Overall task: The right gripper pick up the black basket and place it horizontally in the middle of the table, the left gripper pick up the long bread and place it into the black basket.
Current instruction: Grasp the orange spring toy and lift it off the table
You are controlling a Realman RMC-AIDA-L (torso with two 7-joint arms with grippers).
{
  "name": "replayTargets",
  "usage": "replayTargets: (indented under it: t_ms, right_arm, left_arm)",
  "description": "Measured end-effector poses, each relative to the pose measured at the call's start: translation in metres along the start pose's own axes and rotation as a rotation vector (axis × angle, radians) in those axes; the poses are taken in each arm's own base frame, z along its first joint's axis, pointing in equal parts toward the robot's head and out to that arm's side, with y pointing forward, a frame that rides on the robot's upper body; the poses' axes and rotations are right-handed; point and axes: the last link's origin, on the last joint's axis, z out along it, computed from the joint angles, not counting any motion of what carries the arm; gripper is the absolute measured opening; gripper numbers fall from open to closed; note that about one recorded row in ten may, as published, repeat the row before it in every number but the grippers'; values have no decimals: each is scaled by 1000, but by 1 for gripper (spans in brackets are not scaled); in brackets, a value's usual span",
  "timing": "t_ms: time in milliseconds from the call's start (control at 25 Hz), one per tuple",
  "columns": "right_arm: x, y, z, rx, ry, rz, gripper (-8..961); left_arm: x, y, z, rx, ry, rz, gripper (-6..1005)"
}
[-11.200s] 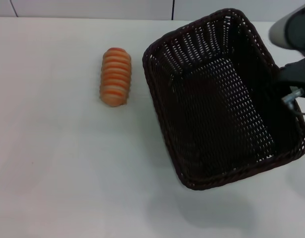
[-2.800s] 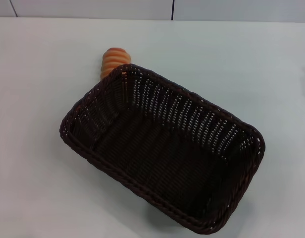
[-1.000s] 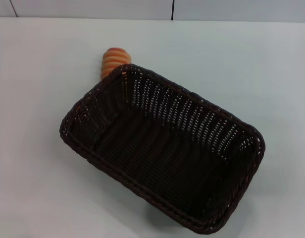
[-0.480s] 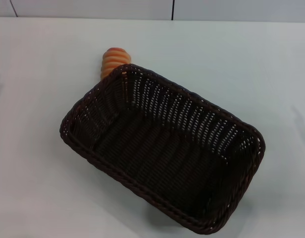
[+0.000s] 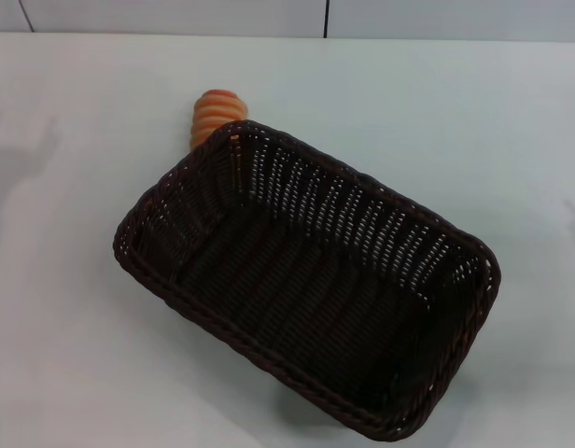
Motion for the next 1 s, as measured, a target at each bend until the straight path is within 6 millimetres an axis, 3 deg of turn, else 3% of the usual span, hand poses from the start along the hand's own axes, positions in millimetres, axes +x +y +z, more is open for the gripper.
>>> replayTargets:
  t_ms: [280, 400, 800, 1000]
  right_arm:
    - [-1, 3, -20, 86, -112, -94, 390]
    - [5, -11, -40, 202, -173, -17, 390]
    - [25, -52, -125, 597, -148, 63, 390]
    - [35, -54, -144, 657, -127, 74, 391]
  left_arm:
    - [4, -4, 22, -55, -208, -44, 777]
    - [7, -5, 30, -69, -231, -52, 777]
    - [21, -1, 49, -74, -250, 4, 777]
    - [21, 5, 59, -96, -291, 14, 777]
